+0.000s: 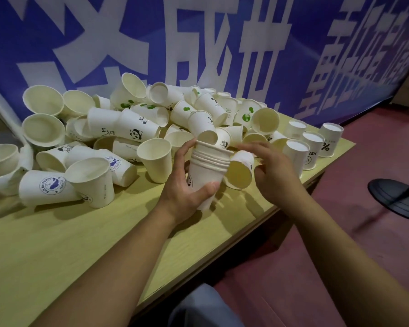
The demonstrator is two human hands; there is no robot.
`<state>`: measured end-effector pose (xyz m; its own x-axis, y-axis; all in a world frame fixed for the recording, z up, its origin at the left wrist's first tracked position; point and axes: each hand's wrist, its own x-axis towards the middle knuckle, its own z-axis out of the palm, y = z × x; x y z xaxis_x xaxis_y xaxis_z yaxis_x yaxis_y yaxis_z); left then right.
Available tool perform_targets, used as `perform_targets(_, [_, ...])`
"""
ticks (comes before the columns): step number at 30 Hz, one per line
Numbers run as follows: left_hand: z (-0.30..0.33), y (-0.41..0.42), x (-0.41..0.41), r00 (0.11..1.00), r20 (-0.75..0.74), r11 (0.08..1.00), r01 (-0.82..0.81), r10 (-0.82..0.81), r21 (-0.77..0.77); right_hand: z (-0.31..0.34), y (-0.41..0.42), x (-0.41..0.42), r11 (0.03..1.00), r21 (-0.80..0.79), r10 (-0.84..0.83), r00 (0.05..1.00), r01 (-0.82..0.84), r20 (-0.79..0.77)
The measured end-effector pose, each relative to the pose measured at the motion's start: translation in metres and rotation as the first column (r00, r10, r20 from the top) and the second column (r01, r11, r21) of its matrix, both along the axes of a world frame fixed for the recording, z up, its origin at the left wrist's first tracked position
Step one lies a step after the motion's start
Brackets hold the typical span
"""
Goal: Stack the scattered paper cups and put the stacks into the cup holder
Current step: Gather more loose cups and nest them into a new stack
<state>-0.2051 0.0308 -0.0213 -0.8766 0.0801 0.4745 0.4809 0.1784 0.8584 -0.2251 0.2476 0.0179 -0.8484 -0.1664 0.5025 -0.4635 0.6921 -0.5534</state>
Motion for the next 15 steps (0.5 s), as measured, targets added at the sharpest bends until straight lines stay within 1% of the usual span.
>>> perform_targets(1, [0.001, 0.0, 0.0, 1.0, -0.009, 1.0, -0.008, 0.008, 0.014, 0.002, 0.005, -0.006, 0.99, 0.138, -0.035, 0.999, 0.034, 0.002])
perform_targets(3, [0.003, 0.0, 0.0, 1.0, -0.015, 0.999, -0.022, 0.022, 0.047, 0.006, 0.01, -0.013, 0.912, 0.41, -0.07, 0.994, 0.029, 0.086])
perform_targets(4, [0.003, -0.001, 0.0, 0.999, -0.012, 0.997, -0.029, 0.03, 0.065, 0.006, 0.012, -0.016, 0.868, 0.496, -0.076, 0.988, -0.002, 0.137])
perform_targets(5, [0.004, -0.002, -0.001, 0.999, -0.014, 0.996, -0.039, 0.04, 0.078, 0.006, 0.013, -0.018, 0.837, 0.547, -0.073, 0.982, -0.036, 0.176])
perform_targets(7, [0.003, -0.003, -0.002, 0.998, -0.028, 0.995, -0.059, 0.061, 0.076, 0.006, 0.012, -0.023, 0.8, 0.596, -0.06, 0.978, -0.072, 0.198])
perform_targets(10, [0.003, -0.006, -0.003, 0.996, -0.026, 0.993, -0.079, 0.082, 0.088, 0.008, 0.006, -0.027, 0.774, 0.631, -0.058, 0.987, -0.048, 0.147])
perform_targets(13, [0.001, -0.01, -0.006, 0.993, -0.031, 0.99, -0.112, 0.115, 0.083, 0.01, -0.001, -0.029, 0.813, 0.579, -0.038, 0.987, -0.063, 0.159])
perform_targets(15, [0.003, -0.012, -0.006, 0.993, -0.029, 0.99, -0.116, 0.118, 0.08, 0.01, -0.005, -0.029, 0.846, 0.524, -0.019, 0.977, -0.096, 0.211])
